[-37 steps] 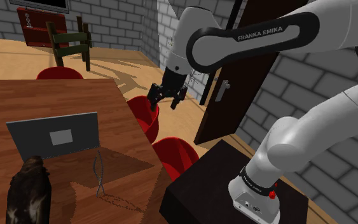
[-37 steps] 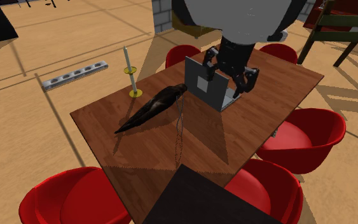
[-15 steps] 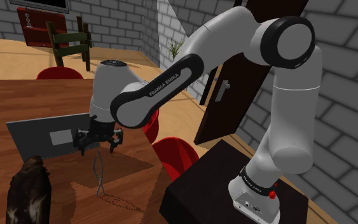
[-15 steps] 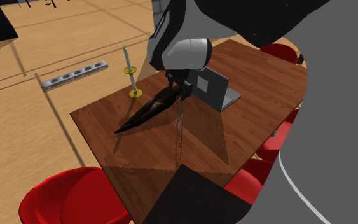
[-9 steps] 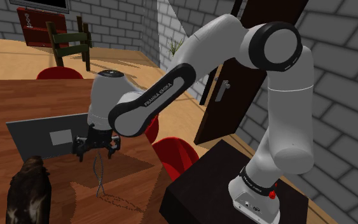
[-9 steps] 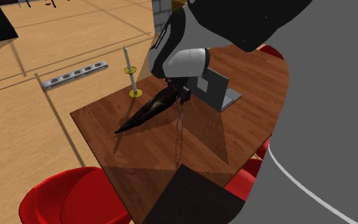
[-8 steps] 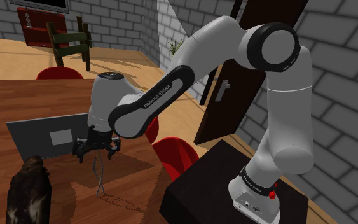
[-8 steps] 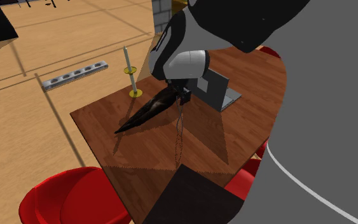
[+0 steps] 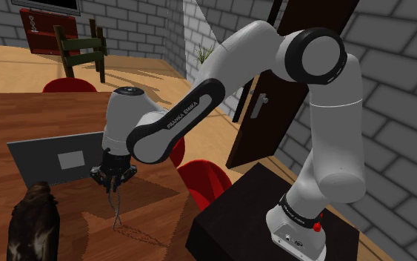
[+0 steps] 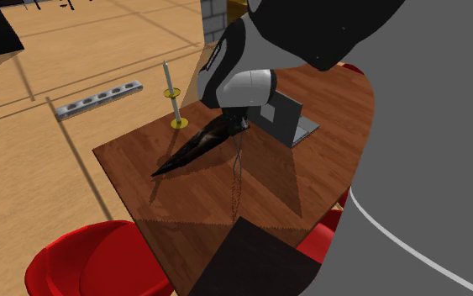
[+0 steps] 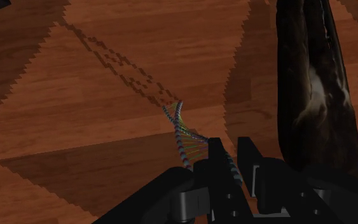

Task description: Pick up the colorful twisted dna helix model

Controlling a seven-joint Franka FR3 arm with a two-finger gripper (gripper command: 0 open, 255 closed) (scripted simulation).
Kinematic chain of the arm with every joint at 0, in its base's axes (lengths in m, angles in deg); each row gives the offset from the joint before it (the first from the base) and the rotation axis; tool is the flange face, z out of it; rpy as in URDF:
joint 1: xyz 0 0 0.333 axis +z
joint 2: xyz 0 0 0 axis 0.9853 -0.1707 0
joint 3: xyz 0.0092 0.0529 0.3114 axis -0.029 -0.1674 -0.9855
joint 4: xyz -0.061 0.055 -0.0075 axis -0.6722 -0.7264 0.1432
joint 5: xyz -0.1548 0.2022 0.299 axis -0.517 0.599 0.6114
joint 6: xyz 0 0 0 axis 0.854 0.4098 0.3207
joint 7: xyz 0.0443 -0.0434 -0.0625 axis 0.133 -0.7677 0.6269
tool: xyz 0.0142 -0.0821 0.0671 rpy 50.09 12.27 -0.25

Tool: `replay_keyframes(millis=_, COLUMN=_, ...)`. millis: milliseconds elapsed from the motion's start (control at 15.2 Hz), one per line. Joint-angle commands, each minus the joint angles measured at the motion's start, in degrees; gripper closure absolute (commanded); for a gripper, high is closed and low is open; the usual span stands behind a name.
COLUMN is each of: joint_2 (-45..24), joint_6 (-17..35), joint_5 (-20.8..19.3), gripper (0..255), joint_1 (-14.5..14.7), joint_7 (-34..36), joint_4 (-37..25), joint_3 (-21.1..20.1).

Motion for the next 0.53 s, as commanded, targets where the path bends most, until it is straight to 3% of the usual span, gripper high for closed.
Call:
replay_keyframes(millis=0, joint_2=-0.01, joint_6=0.00, joint_5=0.00, gripper=255, joint_1=0.00, joint_7=0.00, joint_4=0.03, joint_3=0.01)
replay_keyframes(millis=462, joint_2=2.28, joint_6=-2.21, joint_5=1.07, gripper=255, joint_1=-0.72, joint_7=-0.46, joint_4=0.04, joint_3=-0.95)
